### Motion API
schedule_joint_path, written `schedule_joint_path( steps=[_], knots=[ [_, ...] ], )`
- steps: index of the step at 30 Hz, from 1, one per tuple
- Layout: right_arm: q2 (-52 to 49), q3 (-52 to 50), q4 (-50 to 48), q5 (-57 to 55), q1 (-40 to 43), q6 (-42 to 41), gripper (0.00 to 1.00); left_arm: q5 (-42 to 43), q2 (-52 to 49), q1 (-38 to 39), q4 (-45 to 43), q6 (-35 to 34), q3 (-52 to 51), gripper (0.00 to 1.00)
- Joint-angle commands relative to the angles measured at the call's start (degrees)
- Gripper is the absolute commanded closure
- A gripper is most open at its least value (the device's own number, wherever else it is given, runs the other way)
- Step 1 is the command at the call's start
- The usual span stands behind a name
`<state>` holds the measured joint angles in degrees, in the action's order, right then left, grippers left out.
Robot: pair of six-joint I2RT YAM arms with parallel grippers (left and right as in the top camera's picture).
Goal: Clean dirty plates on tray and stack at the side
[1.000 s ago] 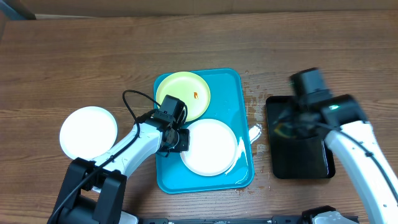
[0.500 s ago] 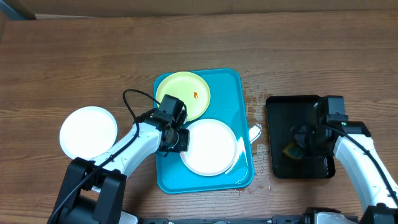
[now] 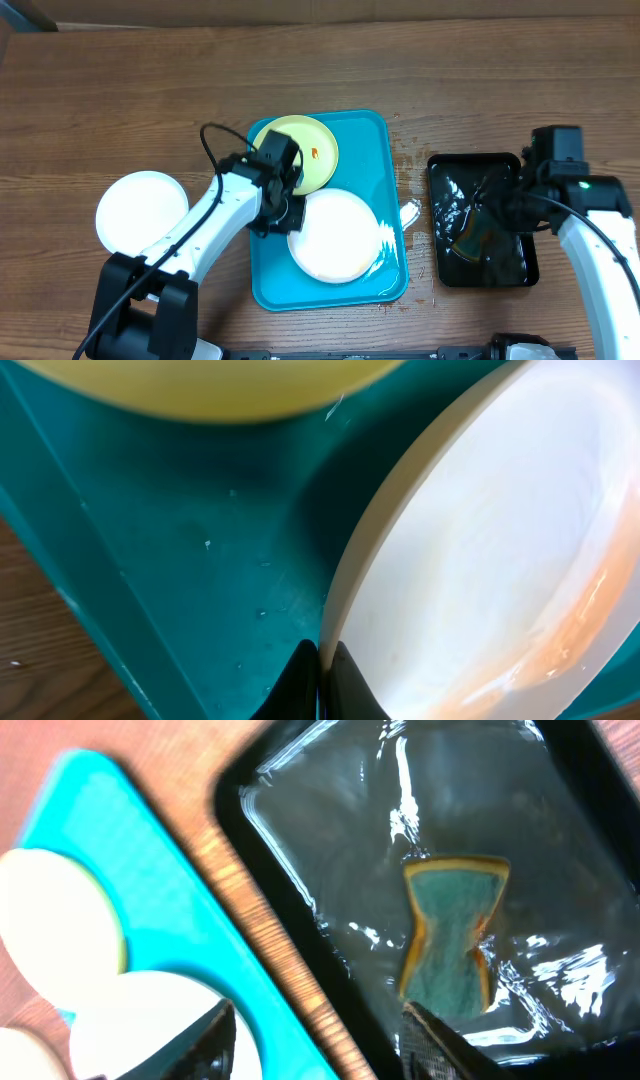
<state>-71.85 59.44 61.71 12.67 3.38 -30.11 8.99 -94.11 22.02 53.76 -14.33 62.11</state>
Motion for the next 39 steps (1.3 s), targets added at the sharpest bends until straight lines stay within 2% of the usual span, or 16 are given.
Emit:
schedule_joint_path(
  steps=[1, 5, 7, 11, 17, 21, 26, 30, 35, 39],
  knots=[
    [3.2, 2.9, 2.0, 0.7, 0.5, 0.5, 0.4, 1.1, -0.3, 0.9, 2.6, 0.7, 7.5, 0.96],
    [4.4, 2.9, 3.0, 0.7, 3.8, -0.3, 0.33, 0.3, -0.3, 4.7, 3.1, -1.2, 15.9, 0.96],
    [4.3, 2.9, 3.6, 0.7, 6.2, -0.3, 0.28, -2.7, -0.3, 7.3, 2.7, -2.8, 20.0, 0.96],
    [4.2, 2.9, 5.6, 1.0, 12.3, 0.7, 0.25, -13.1, -0.3, 14.2, -1.2, -5.6, 26.3, 0.96],
    [4.2, 2.9, 9.1, 0.9, 18.5, 3.9, 0.25, -31.8, -1.6, 25.1, -13.9, -6.6, 27.2, 0.96],
    [4.2, 2.9, 10.3, 1.0, 20.6, 4.9, 0.25, -44.6, -5.6, 31.3, -21.9, -1.9, 27.2, 0.96],
    [4.2, 2.9, 11.0, 0.9, 22.8, 5.1, 0.21, -58.3, -11.9, 36.9, -29.2, 9.1, 27.2, 0.96],
    [4.2, 2.9, 11.0, 0.9, 24.2, 5.6, 0.21, -63.9, -14.3, 39.5, -30.1, 12.9, 27.2, 0.96],
    [4.2, 2.9, 11.1, 0.7, 25.7, 6.6, 0.2, -65.2, -14.2, 41.5, -31.3, 14.8, 28.1, 0.96],
    [4.2, 2.9, 11.3, 0.5, 25.9, 6.6, 0.17, -72.1, -14.2, 44.0, -34.0, 19.1, 28.8, 0.96]
  ],
)
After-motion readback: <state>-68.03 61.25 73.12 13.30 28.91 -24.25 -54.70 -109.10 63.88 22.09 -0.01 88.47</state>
